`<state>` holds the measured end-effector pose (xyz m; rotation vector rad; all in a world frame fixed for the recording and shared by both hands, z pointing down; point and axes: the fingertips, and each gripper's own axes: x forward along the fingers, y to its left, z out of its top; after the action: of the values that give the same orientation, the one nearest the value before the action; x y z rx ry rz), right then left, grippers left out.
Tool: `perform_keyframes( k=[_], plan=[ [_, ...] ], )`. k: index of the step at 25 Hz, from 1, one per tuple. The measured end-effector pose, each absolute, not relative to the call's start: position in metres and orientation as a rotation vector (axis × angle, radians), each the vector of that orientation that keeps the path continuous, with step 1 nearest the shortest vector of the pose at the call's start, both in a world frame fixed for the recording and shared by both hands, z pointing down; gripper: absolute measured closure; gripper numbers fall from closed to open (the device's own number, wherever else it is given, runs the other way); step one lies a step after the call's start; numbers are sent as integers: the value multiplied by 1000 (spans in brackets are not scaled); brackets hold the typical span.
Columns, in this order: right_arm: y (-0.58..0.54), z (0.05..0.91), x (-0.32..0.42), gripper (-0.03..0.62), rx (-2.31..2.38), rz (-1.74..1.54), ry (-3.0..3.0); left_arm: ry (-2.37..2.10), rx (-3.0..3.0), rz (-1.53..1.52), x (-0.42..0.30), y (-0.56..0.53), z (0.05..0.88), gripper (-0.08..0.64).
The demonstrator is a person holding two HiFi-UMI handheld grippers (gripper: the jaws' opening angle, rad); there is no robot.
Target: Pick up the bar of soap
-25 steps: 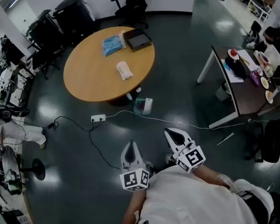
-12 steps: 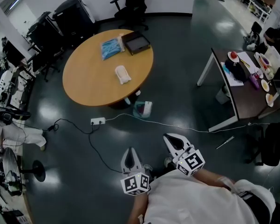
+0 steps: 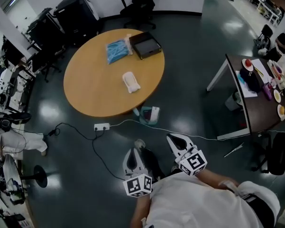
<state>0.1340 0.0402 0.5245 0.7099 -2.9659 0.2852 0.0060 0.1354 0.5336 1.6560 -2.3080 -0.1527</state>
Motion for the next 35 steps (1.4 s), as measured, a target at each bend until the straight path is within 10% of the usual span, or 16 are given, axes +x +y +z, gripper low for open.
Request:
perform_keyframes(
  k=[12, 24, 28, 35],
  plan=[
    [-118, 548, -47, 580, 916, 234, -2847, -2199, 1846, -165, -186, -34, 507, 557],
    [-231, 665, -158, 577, 855, 316, -2531, -2104, 1856, -214, -233, -108, 511, 557],
    [-260, 732, -185, 388, 797, 384, -2334, -2100, 1822, -187, -244, -121, 522, 557],
    [-290, 779, -207, 336, 782, 392, -2174, -2117, 1734, -161, -264, -126, 534, 557]
  ],
)
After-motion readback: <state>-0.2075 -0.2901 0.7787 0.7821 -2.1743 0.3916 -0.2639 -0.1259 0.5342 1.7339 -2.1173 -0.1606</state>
